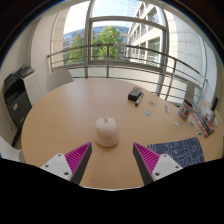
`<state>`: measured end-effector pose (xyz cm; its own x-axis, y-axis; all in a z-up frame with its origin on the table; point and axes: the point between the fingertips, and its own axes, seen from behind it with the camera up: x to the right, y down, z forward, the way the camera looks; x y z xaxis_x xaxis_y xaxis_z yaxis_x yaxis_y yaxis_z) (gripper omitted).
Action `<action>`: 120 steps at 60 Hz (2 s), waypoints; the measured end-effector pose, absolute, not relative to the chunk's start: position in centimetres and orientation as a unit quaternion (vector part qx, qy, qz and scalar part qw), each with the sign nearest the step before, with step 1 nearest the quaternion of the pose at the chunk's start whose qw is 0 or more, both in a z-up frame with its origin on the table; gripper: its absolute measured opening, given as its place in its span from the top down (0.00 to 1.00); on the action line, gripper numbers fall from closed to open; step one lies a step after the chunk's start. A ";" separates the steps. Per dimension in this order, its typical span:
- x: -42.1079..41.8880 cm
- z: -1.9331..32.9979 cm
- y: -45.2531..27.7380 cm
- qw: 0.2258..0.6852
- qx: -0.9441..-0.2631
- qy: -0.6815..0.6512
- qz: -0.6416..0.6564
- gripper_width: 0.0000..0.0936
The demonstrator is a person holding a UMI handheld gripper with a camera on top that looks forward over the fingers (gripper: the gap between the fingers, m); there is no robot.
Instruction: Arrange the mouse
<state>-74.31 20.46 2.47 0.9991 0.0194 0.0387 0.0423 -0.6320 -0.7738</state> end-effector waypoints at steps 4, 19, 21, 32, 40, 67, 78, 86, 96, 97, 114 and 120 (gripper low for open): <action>-75.3 1.2 24.1 0.427 -0.904 -0.032 -0.004 0.10; -76.7 -1.4 30.4 0.424 -0.904 -0.053 0.017 0.42; -76.8 -1.4 30.5 0.428 -0.902 -0.062 0.016 0.44; -76.7 -1.1 30.4 0.427 -0.902 -0.065 0.027 0.55; -76.7 4.0 29.3 0.463 -0.883 -0.069 0.040 0.56; -53.3 14.5 15.8 0.507 -0.860 0.041 -0.042 0.56; -47.9 2.3 12.7 0.434 -0.899 0.029 -0.050 0.56; -47.3 -1.1 12.8 0.421 -0.906 0.023 -0.035 0.45; -47.4 1.2 11.6 0.425 -0.905 0.013 -0.024 0.12; -47.3 1.7 11.4 0.428 -0.904 0.011 -0.026 0.12; -49.2 10.9 3.1 0.452 -0.891 0.021 -0.036 0.10; -50.1 13.0 -0.9 0.456 -0.888 0.022 -0.048 0.10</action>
